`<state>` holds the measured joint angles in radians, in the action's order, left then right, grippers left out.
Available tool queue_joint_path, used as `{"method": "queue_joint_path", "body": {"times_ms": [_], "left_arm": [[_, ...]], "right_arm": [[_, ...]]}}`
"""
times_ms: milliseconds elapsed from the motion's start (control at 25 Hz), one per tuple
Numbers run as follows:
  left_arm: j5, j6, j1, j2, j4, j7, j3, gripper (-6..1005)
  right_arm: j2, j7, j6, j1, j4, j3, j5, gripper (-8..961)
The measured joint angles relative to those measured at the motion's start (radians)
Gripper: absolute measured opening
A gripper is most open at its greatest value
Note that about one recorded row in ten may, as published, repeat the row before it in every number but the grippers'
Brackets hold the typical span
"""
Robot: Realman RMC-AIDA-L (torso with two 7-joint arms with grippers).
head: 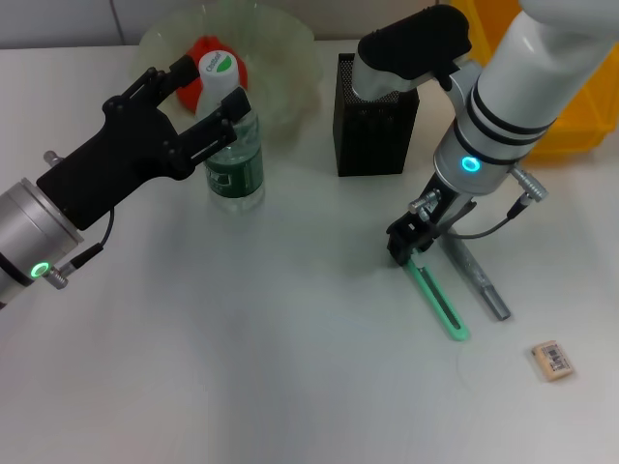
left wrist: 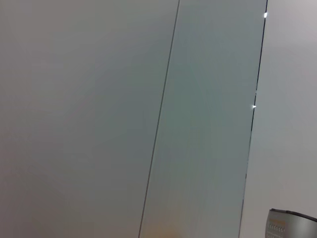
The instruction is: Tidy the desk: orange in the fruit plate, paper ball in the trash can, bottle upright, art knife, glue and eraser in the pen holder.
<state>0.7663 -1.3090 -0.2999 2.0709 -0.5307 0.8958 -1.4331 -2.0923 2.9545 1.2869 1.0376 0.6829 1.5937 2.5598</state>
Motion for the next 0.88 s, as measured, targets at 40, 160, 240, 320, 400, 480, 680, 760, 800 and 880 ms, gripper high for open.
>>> {"method": "queue_joint_path", "body": {"times_ms": [40,160,240,320,400,480,680,760,800,880], "left_arm": [[0.000,0.000,0.000,0.000,0.000,0.000,0.000,813],[-0.001,-0.003,-0.002,0.000,0.000,0.001,0.000,813],[-0.001,-0.005,-0.002,0.000,0.000,0.003,0.000,813],[-0.001,-0.008,-0.003,0.000,-0.001,0.003,0.000,813],[-0.002,-0.010,-0.005,0.000,-0.001,0.003,0.001,813],[-0.002,-0.011,-0.006,0.000,-0.002,0.004,0.000,813],[-0.002,-0.012,-0.008,0.000,-0.002,0.003,0.000,813],[-0.002,-0.013,-0.008,0.000,-0.002,0.004,0.000,813],[-0.003,-0.013,-0.008,0.000,-0.002,0.004,0.000,813],[-0.002,-0.014,-0.008,0.000,-0.002,0.005,0.000,813]], "right_arm": [[0.000,0.000,0.001,0.000,0.000,0.000,-0.002,361],[0.000,0.000,0.003,-0.001,-0.001,0.000,-0.008,318],[0.000,0.000,0.005,-0.003,-0.002,-0.001,-0.008,289],[0.000,0.000,0.008,-0.004,-0.002,-0.003,-0.008,282],[0.000,0.000,0.009,-0.005,-0.002,-0.003,-0.009,275],[0.000,0.000,0.011,-0.007,-0.002,-0.004,-0.009,263],[0.000,0.000,0.012,-0.010,0.002,-0.008,-0.009,225],[0.000,0.000,0.012,-0.013,0.011,-0.009,-0.009,210],[0.000,0.000,0.013,-0.017,0.023,-0.009,-0.009,206],[0.000,0.000,0.013,-0.030,0.055,-0.009,-0.009,197]]}}
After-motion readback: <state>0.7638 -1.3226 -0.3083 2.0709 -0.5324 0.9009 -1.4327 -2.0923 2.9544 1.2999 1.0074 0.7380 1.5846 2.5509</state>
